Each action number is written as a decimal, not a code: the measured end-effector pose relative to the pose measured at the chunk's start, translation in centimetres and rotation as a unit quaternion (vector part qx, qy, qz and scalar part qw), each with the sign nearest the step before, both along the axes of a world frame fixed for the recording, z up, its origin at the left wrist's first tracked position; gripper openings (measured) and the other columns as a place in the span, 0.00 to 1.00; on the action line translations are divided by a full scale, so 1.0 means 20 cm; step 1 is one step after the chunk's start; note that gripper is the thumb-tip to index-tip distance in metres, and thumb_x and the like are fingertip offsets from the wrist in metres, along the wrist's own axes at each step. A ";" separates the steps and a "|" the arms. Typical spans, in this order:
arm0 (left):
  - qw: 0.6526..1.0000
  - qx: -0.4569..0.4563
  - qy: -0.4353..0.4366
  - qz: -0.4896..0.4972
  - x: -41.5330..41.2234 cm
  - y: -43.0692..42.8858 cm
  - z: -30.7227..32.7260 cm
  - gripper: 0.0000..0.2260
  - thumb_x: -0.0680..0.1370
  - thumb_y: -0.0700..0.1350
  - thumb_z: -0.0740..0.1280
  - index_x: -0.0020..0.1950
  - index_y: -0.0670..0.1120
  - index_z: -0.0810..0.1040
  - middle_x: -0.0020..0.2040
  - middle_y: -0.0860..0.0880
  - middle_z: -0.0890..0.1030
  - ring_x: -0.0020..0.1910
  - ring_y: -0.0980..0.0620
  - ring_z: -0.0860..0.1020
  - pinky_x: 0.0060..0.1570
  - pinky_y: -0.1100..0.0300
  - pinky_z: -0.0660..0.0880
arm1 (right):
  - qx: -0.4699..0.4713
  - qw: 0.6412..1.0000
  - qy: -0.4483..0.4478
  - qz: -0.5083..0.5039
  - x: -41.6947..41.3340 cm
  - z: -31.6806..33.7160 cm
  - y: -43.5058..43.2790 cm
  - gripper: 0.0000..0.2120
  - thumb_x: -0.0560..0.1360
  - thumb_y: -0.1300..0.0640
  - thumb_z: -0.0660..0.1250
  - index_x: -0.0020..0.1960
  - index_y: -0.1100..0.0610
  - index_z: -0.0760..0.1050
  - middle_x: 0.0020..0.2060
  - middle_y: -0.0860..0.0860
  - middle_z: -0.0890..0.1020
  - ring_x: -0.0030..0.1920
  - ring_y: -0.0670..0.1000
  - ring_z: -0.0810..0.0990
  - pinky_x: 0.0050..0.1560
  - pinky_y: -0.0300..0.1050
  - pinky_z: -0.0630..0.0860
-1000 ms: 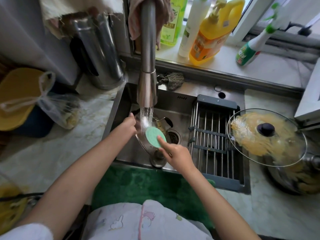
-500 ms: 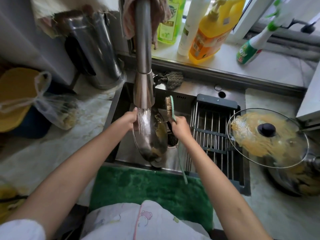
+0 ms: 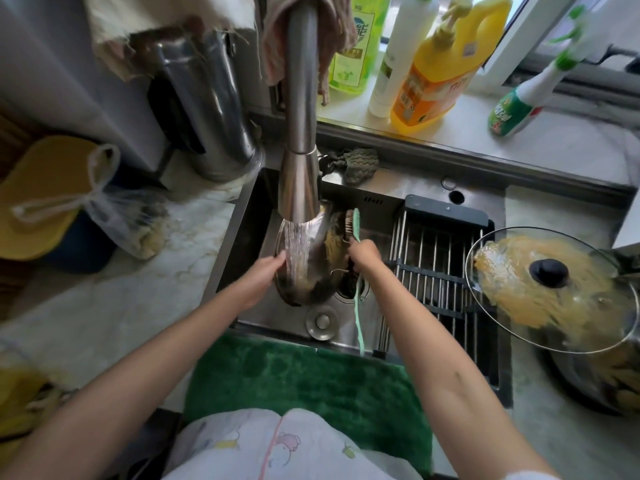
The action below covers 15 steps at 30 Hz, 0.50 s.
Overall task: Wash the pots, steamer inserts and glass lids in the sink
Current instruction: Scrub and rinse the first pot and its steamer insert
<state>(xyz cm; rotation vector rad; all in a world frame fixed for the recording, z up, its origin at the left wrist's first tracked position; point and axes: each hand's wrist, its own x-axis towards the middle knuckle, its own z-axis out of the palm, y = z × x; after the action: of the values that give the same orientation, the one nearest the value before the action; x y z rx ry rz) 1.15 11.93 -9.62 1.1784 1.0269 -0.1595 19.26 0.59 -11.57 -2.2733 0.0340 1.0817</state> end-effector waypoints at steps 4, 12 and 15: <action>0.991 0.122 0.000 0.057 -0.02 -0.06 -0.05 0.21 0.81 0.54 0.56 0.60 0.37 0.75 0.57 0.42 0.79 0.58 0.46 0.76 0.63 0.50 0.71 | 0.043 0.992 0.084 -0.088 0.00 -0.01 0.00 0.15 0.82 0.52 0.57 0.40 0.58 0.70 0.27 0.52 0.77 0.26 0.49 0.74 0.26 0.39 0.64; 0.969 0.221 -0.027 0.112 0.14 -0.10 0.09 0.17 0.82 0.43 0.55 0.32 0.47 0.64 0.30 0.48 0.67 0.30 0.52 0.66 0.34 0.58 0.61 | 0.076 0.949 -0.263 0.160 -0.25 0.29 -0.12 0.23 0.82 0.48 0.54 0.76 0.46 0.56 0.44 0.56 0.82 0.42 0.57 0.80 0.36 0.47 0.72; 0.971 0.174 -0.035 0.158 0.14 -0.07 0.10 0.14 0.82 0.46 0.57 0.42 0.45 0.77 0.39 0.44 0.80 0.39 0.48 0.77 0.41 0.55 0.72 | 0.129 0.869 -0.356 0.320 -0.37 0.30 -0.18 0.20 0.81 0.51 0.58 0.72 0.43 0.65 0.34 0.53 0.81 0.33 0.54 0.79 0.31 0.44 0.69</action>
<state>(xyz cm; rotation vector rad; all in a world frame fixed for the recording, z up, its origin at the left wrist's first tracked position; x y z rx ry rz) 4.03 10.59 -7.61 1.3037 1.1973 0.3238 11.84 -3.02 -5.49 -2.3302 -1.1578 0.4051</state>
